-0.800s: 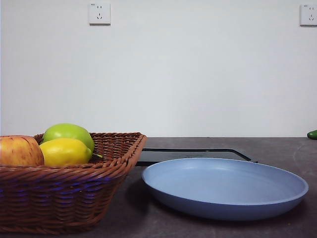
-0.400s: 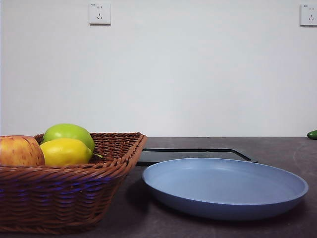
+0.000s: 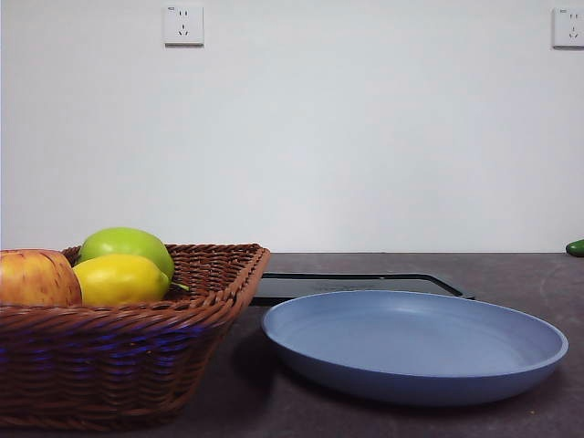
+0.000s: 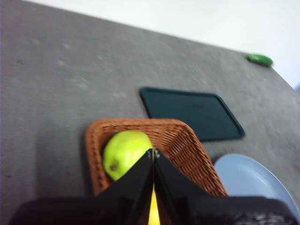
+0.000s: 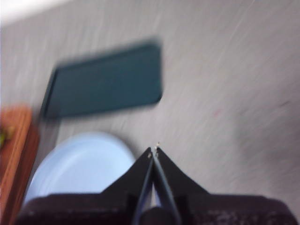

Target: Take the lemon from the basket,put the lemon in the plate,hand out the plate

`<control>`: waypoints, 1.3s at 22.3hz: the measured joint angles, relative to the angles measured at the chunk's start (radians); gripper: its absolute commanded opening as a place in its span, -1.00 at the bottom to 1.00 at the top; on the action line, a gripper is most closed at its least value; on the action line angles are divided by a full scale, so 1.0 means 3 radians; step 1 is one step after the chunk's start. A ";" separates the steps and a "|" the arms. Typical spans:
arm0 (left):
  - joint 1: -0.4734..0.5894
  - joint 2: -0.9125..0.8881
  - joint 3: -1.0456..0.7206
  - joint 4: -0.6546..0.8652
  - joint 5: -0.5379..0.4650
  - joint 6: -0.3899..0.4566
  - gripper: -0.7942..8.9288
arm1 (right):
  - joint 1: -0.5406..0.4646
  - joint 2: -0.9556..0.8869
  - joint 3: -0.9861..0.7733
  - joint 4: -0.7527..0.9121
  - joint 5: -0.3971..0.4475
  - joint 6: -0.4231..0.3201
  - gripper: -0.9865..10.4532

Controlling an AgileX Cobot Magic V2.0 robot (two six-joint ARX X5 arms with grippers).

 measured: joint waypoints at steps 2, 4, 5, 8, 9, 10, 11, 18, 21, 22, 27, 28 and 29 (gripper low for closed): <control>-0.0011 0.0341 0.0191 -0.0116 0.0109 0.0117 -0.82 | 0.0001 0.0373 0.0127 -0.0107 -0.0296 -0.0131 -0.82; -0.0076 0.0608 0.0329 -0.0334 0.0112 0.0237 -0.82 | 0.0053 0.0694 0.0146 -0.0192 -0.0491 -0.0179 -0.82; -0.0128 0.0717 0.0394 -0.0394 0.0113 0.0282 -0.82 | 0.0113 0.0857 0.0146 -0.0239 -0.0509 -0.0198 -0.79; -0.0244 0.0834 0.0451 -0.0384 0.0116 0.0327 -0.82 | 0.0357 0.1298 0.0146 -0.0270 -0.0514 -0.0220 -0.58; -0.0278 0.0838 0.0451 -0.0388 0.0116 0.0329 -0.82 | 0.0435 0.1427 0.0146 -0.0251 -0.0484 -0.0220 -0.50; -0.0312 0.0837 0.0451 -0.0385 0.0116 0.0340 -0.82 | 0.0507 0.1537 0.0146 -0.0217 -0.0406 -0.0221 -0.45; -0.0332 0.0837 0.0451 -0.0387 0.0117 0.0343 -0.82 | 0.0599 0.1659 0.0146 -0.0170 -0.0253 -0.0219 -0.43; -0.0352 0.0837 0.0451 -0.0389 0.0117 0.0343 -0.82 | 0.0781 0.2195 0.0148 0.0177 -0.0003 -0.0205 -0.44; -0.0352 0.0837 0.0451 -0.0389 0.0117 0.0345 -0.82 | 0.0781 0.2305 0.0148 0.0248 -0.0003 -0.0182 -0.45; -0.0352 0.0837 0.0451 -0.0389 0.0117 0.0345 -0.82 | 0.0781 0.2338 0.0148 0.0266 -0.0003 -0.0170 -0.45; -0.0352 0.0837 0.0451 -0.0385 0.0117 0.0348 -0.82 | 0.0781 0.2425 0.0148 0.0354 -0.0003 -0.0141 -0.66; -0.0352 0.0837 0.0451 -0.0384 0.0117 0.0350 -0.82 | 0.0781 0.2425 0.0148 0.0380 -0.0011 -0.0123 -0.72; -0.0352 0.0837 0.0451 -0.0383 0.0117 0.0350 -0.82 | 0.0781 0.2425 0.0148 0.0389 -0.0018 -0.0114 -0.78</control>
